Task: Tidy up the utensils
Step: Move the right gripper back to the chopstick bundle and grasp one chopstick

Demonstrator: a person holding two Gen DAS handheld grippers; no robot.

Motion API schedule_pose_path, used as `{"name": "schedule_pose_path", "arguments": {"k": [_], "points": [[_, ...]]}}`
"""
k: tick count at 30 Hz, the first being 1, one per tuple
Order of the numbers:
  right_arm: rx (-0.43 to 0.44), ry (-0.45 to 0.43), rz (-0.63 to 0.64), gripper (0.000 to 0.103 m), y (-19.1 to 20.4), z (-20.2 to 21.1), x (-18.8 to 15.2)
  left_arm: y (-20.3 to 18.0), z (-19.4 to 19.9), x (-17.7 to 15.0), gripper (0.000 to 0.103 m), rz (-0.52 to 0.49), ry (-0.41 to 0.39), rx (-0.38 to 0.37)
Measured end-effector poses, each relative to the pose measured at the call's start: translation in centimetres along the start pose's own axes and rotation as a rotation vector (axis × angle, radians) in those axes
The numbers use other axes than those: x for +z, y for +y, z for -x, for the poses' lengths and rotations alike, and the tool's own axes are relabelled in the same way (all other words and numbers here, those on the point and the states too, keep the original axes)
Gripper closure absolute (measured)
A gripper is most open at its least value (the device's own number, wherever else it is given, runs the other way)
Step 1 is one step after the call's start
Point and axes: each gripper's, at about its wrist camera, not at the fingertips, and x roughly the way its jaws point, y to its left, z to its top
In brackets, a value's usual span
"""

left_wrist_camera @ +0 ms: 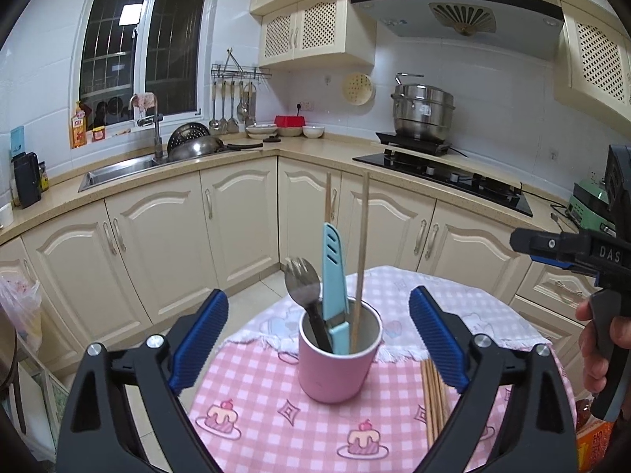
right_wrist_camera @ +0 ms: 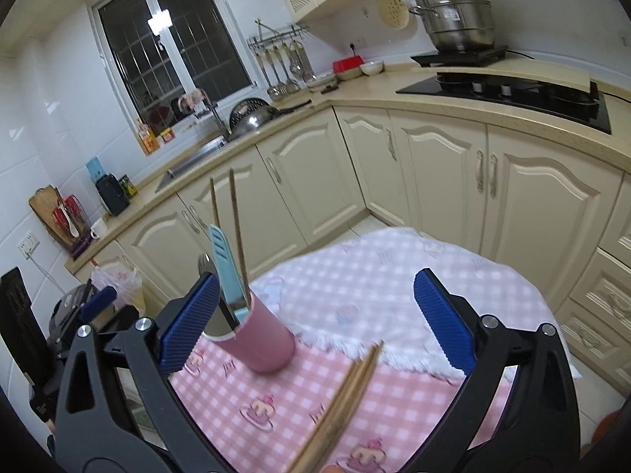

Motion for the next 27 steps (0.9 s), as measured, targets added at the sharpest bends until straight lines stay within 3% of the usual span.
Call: {"name": "schedule_pose_path", "arguments": {"k": [16,27], "points": [[-0.087,0.172,-0.055,0.006,-3.2,0.2,-5.5,-4.0,-1.9,-4.9,0.012,-0.035,0.166,-0.063],[-0.142,0.372,-0.021,0.006,-3.6,-4.1,-10.8,-4.4,-5.1,-9.4,0.012,-0.06,0.338,-0.06]]}}
